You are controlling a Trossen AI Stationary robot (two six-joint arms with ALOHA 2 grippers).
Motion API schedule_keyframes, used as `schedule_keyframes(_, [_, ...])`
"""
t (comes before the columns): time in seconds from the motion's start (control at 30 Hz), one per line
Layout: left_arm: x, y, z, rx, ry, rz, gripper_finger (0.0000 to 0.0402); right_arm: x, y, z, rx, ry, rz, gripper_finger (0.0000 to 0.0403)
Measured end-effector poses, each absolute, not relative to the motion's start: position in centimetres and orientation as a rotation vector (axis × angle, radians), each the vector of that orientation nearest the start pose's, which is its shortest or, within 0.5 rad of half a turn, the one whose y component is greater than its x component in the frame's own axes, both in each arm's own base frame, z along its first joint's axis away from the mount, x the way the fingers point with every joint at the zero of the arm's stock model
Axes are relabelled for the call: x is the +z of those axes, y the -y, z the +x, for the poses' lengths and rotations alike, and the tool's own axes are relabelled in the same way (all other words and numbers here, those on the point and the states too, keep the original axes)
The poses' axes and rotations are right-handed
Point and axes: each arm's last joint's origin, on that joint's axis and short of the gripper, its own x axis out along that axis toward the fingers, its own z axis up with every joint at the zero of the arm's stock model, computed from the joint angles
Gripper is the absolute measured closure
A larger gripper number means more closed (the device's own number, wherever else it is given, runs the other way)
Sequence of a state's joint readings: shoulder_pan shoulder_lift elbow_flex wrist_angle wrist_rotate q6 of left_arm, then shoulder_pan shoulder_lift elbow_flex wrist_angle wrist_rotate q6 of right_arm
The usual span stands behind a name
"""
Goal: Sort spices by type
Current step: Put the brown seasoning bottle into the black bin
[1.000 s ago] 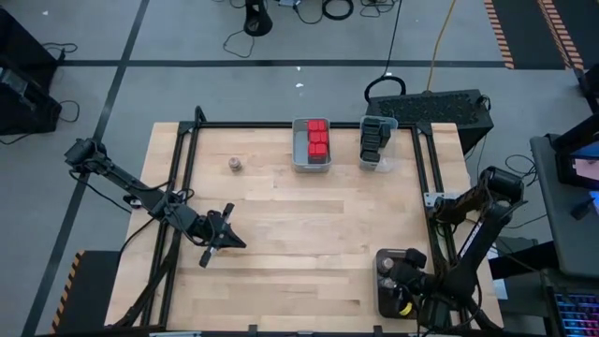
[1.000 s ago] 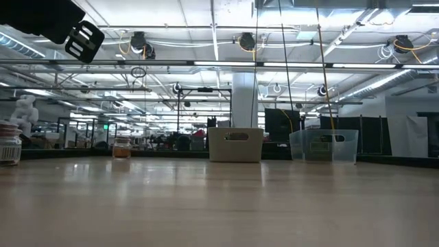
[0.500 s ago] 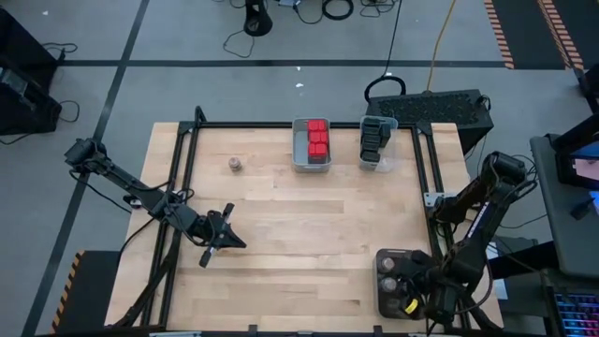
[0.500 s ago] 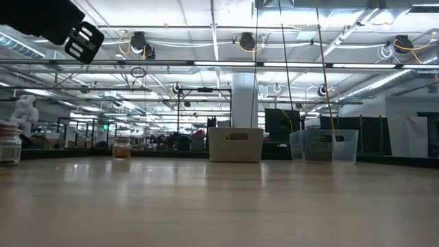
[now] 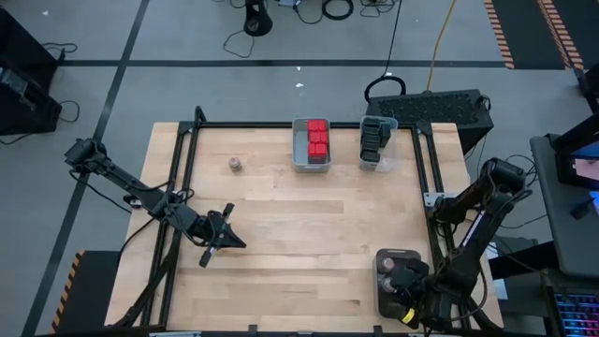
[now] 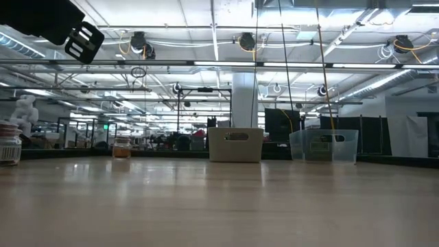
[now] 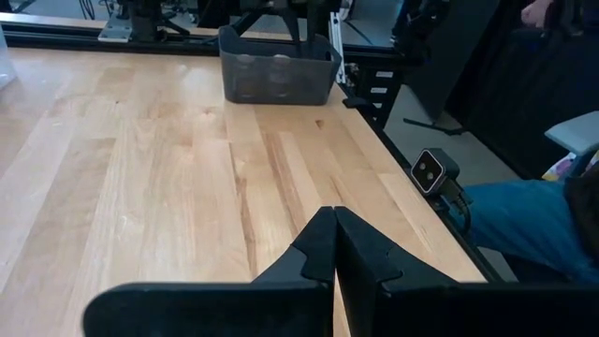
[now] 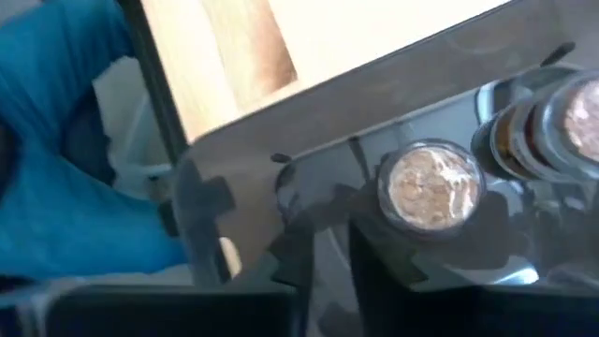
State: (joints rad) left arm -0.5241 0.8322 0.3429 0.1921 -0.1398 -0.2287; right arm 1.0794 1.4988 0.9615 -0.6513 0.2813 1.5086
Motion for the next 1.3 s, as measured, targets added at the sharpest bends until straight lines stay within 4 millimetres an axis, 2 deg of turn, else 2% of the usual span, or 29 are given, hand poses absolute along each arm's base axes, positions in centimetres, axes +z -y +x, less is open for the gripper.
schedule_keyframes(0.07, [20.8, 8.6, 15.7, -0.347, -0.325, -0.127, 0.0392, 19.8, -24.4, 14.0, -0.118, -1.159, 0.525, 0.0381])
schedule_keyframes(0.13, [20.8, 8.6, 15.7, -0.347, -0.324, -0.127, 0.0392, 19.4, -24.6, 14.1, -0.099, -1.162, 0.480, 0.0396])
schedule_keyframes(0.53, [20.8, 8.6, 15.7, -0.347, -0.324, -0.127, 0.0392, 18.5, -24.0, 14.1, -0.156, -1.196, 0.369, 0.0400])
schedule_keyframes(0.87, [20.8, 8.6, 15.7, -0.347, -0.324, -0.127, 0.0392, 18.6, -24.0, 14.9, -0.099, -1.197, 0.363, 0.0402])
schedule_keyframes(1.07, [20.8, 8.6, 15.7, -0.347, -0.324, -0.127, 0.0392, 20.1, -23.8, 15.8, -0.074, -1.268, 0.363, 0.0402])
schedule_keyframes(1.3, [20.8, 8.6, 15.7, -0.347, -0.324, -0.127, 0.0392, 23.9, -23.3, 17.4, -0.084, -1.240, 0.266, 0.0403])
